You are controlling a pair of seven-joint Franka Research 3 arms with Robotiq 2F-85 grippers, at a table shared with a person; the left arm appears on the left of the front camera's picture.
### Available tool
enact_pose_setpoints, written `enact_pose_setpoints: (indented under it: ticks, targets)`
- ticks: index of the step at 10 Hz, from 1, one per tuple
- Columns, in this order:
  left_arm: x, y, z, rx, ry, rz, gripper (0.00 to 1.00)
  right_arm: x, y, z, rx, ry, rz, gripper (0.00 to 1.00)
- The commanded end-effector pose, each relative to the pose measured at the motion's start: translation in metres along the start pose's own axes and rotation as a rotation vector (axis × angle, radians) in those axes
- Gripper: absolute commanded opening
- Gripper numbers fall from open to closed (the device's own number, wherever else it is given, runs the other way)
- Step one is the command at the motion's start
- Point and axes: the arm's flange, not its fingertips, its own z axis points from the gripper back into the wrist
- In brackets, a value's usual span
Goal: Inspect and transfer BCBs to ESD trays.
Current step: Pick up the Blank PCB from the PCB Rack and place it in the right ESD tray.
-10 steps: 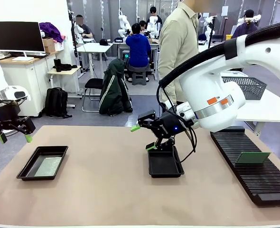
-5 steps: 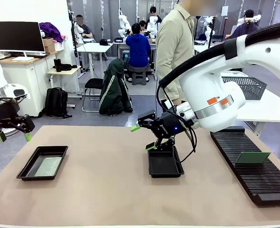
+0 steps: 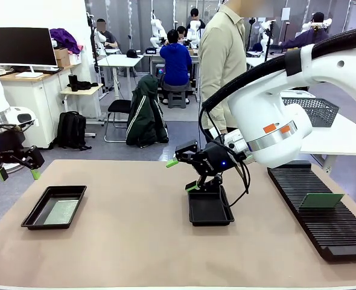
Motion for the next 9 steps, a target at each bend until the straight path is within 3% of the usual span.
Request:
enact_pose_setpoints:
  ticks: [1, 6, 9]
  targets:
    - [-0.001, 0.0, -0.002, 0.002, -0.009, 0.0, 1.0, 0.0, 0.0, -0.003, 0.005, -0.008, -0.011, 1.0]
    - [-0.001, 0.0, -0.002, 0.002, -0.009, 0.0, 1.0, 0.0, 0.0, 0.0, 0.0, 0.0, 0.0, 1.0]
    - [-0.001, 0.0, -0.002, 0.002, -0.009, 0.0, 1.0, -0.016, 0.001, 0.039, -0.027, -0.013, 0.068, 1.0]
